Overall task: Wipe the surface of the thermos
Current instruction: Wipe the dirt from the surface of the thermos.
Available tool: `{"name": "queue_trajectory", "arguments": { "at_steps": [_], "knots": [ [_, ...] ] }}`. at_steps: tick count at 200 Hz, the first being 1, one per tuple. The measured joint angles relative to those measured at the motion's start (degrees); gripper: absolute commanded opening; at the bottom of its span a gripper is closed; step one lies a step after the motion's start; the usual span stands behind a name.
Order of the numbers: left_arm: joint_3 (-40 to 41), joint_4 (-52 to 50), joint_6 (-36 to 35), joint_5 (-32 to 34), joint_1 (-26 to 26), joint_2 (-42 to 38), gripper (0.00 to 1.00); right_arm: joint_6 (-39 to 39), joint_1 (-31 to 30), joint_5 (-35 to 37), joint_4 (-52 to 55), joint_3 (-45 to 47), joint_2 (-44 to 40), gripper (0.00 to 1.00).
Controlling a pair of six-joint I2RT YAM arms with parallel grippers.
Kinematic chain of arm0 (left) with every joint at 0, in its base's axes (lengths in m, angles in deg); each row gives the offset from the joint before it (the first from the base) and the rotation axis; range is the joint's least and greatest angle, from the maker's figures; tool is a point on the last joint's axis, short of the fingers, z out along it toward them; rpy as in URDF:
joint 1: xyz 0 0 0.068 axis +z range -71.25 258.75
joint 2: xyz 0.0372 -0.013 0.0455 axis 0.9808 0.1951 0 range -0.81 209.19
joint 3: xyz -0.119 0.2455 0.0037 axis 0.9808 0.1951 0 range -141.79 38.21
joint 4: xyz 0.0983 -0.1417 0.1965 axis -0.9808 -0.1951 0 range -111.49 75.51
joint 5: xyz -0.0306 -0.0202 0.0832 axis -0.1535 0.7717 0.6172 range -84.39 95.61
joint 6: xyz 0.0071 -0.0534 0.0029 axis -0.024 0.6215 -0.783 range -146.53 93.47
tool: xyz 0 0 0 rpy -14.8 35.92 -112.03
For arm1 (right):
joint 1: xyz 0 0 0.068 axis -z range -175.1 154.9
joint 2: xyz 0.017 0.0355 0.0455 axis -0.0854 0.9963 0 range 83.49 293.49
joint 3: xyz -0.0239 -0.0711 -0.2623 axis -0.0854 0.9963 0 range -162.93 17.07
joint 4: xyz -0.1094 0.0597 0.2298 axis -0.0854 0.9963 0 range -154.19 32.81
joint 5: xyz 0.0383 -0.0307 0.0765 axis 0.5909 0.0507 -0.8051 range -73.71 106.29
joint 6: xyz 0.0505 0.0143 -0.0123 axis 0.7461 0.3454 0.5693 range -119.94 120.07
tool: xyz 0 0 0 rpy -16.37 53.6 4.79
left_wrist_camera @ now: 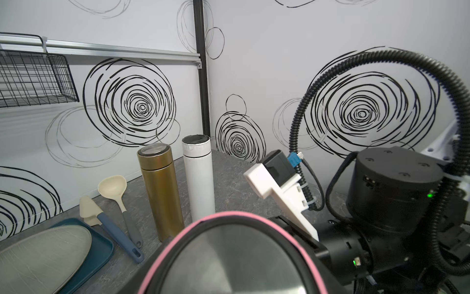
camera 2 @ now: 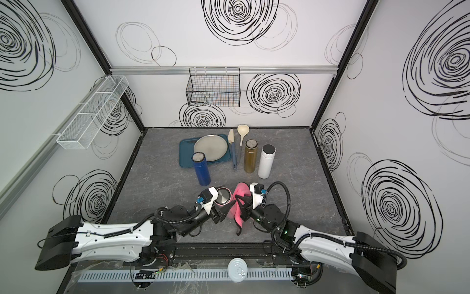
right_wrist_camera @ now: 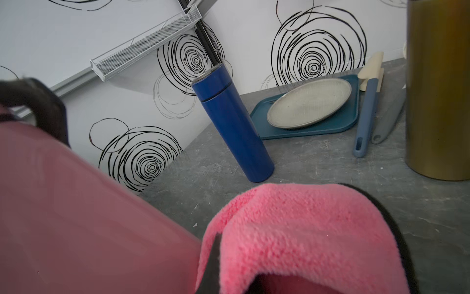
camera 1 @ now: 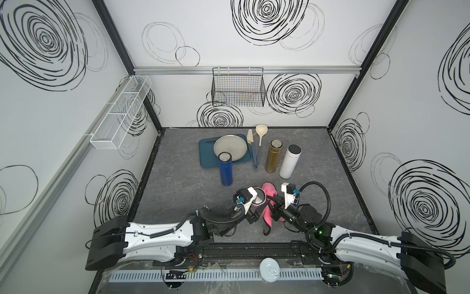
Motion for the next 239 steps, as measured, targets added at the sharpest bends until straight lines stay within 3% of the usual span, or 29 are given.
{"name": "queue_trajectory", "arguments": {
  "at_steps": [67,114,159,199,239],
  "knots": [
    [-14.1,-11.9,6.6,8.6,-3.8,0.9,0.0,-4.0,2.2,3.7,25.5,-13.5,-20.5,0.0],
    [-18.9,-20.9,9.9,14.6,-4.0,1.5,0.0,-6.9,4.0,-0.1,33.1,-21.8,-18.8,0.0],
    [-11.8,-18.1,9.2,14.8,-3.8,0.0,0.0,-8.9,3.1,-6.7,33.6,-26.9,-14.3,0.0],
    [-0.6,-7.6,1.1,13.0,-1.2,0.3,0.0,-9.5,0.6,-9.1,33.6,-26.9,-11.0,0.0],
    [5.2,2.6,-6.2,9.2,2.6,1.4,0.0,-11.1,-6.2,-7.5,33.2,-26.8,-6.9,0.0]
  ]
}}
